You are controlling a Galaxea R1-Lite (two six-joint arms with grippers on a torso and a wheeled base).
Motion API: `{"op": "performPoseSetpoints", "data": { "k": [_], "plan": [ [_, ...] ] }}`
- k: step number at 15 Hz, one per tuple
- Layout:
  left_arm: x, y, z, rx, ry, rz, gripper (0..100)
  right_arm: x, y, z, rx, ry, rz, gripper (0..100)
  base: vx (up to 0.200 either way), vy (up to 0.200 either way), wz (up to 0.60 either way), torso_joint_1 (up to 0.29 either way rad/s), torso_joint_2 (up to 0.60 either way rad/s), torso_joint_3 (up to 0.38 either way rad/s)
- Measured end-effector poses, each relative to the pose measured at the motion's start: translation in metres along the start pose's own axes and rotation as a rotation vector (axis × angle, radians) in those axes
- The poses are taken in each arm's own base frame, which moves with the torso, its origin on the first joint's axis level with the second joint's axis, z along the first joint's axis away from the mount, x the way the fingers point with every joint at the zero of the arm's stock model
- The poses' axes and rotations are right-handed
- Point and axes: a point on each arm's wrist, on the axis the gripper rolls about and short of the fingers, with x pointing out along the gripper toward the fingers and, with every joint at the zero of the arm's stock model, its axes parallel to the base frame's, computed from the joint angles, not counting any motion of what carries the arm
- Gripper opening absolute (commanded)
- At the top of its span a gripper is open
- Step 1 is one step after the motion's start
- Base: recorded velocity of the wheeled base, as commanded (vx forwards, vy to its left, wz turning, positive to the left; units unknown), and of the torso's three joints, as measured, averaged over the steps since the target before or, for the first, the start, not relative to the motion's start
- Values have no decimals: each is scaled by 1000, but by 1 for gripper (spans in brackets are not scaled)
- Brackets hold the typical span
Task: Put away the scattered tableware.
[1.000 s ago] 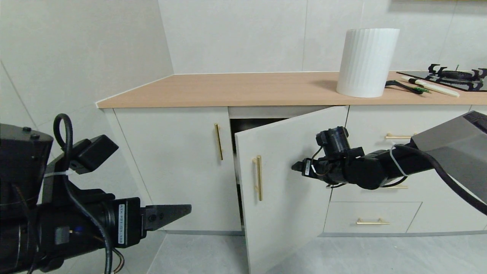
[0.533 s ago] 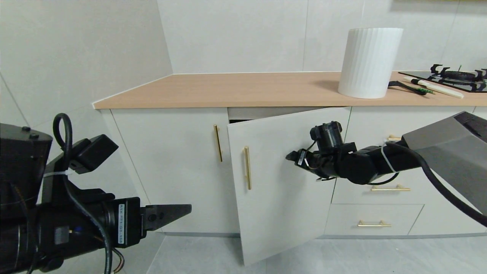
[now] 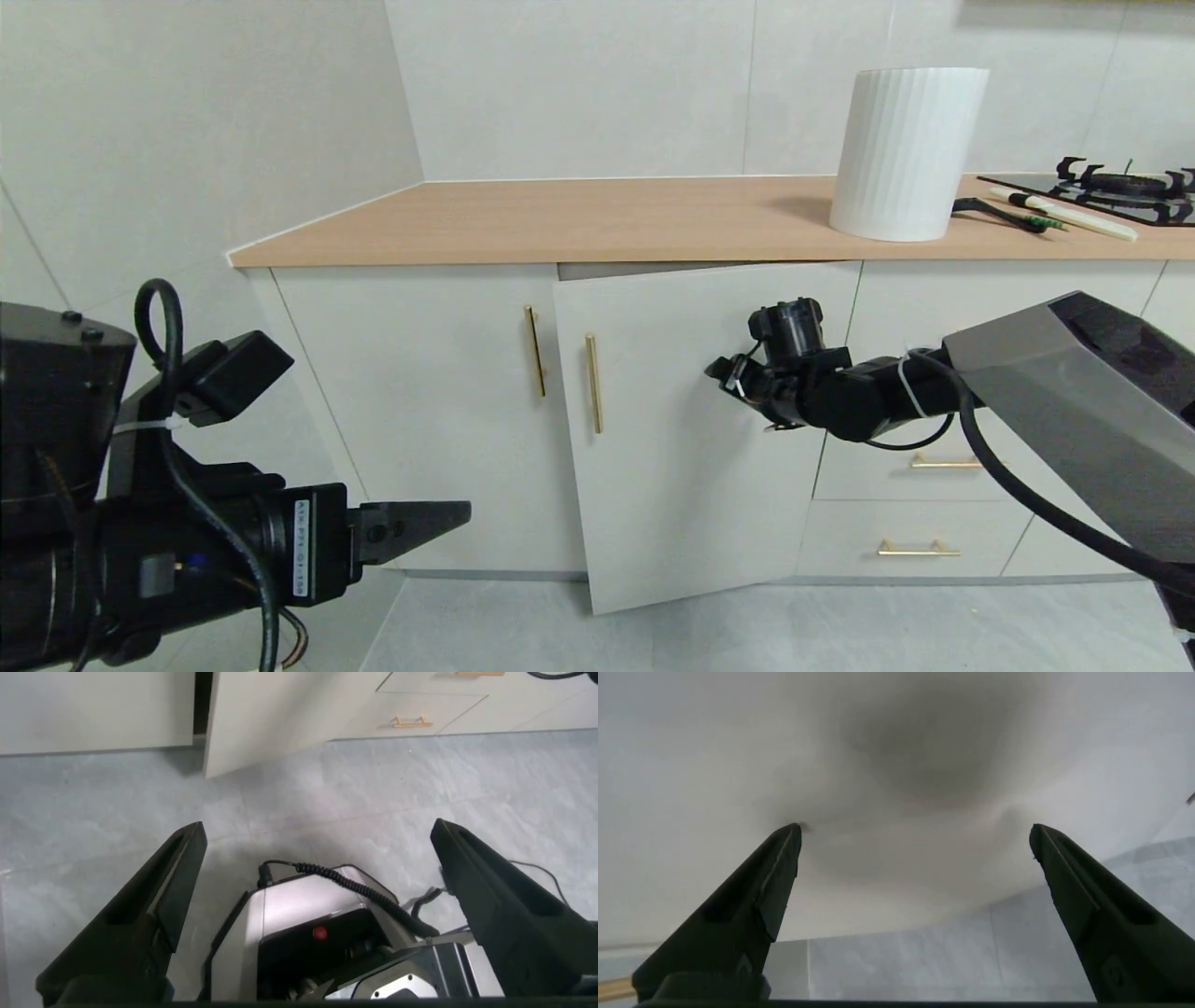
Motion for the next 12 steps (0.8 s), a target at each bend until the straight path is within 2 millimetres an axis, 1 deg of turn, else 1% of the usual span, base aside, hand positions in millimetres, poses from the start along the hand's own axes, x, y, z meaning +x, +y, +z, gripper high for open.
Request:
{"op": "performPoseSetpoints", "data": {
  "k": [8,12],
  "plan": [
    [1,0,0,0,4,3,100,23,-21,15,44,-48,-48,100,0,0,0,0,0,0],
    [1,0,0,0,5,3,100,32,-29,17,50,-61,-71,100,0,0,0,0,0,0]
  ]
}}
